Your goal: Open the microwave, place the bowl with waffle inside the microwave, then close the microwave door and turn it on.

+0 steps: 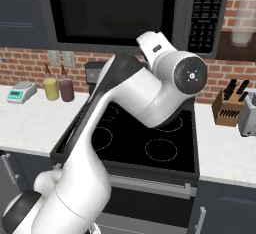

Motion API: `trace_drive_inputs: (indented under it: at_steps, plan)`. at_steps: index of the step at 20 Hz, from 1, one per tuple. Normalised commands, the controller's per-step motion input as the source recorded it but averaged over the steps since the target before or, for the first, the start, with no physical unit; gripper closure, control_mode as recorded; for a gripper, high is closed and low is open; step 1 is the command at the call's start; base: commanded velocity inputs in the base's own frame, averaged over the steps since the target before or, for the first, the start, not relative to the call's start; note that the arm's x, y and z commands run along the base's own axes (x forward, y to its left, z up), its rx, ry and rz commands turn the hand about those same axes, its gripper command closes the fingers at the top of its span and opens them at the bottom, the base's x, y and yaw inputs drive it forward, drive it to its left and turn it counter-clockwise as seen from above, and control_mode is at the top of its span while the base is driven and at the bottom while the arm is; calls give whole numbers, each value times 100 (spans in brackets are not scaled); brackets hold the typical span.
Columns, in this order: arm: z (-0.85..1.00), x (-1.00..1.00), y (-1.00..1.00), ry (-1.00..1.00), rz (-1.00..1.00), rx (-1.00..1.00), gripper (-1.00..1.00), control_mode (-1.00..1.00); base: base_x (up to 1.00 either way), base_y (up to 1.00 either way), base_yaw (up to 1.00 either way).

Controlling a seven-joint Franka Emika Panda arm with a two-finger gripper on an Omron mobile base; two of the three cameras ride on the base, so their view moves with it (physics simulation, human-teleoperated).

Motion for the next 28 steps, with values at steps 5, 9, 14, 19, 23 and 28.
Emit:
trace_drive_inputs:
  at_steps: [5, 9, 14, 19, 23, 28]
  plan:
    - [-51, 0, -45, -2, -6, 2, -100, -100, 0, 0, 0]
    - [-24, 0, -23, -8, -5, 2, -100, -100, 0, 0, 0]
    - [0, 0, 0, 0, -10, 0, 100, -100, 0, 0, 0]
    - [0, 0, -8, 5, -4, 0, 100, -100, 0, 0, 0]
    - [1, 0, -17, 1, -1, 6, 100, -100, 0, 0, 0]
    - [12, 0, -21, 0, 0, 12, 100, -100, 0, 0, 0]
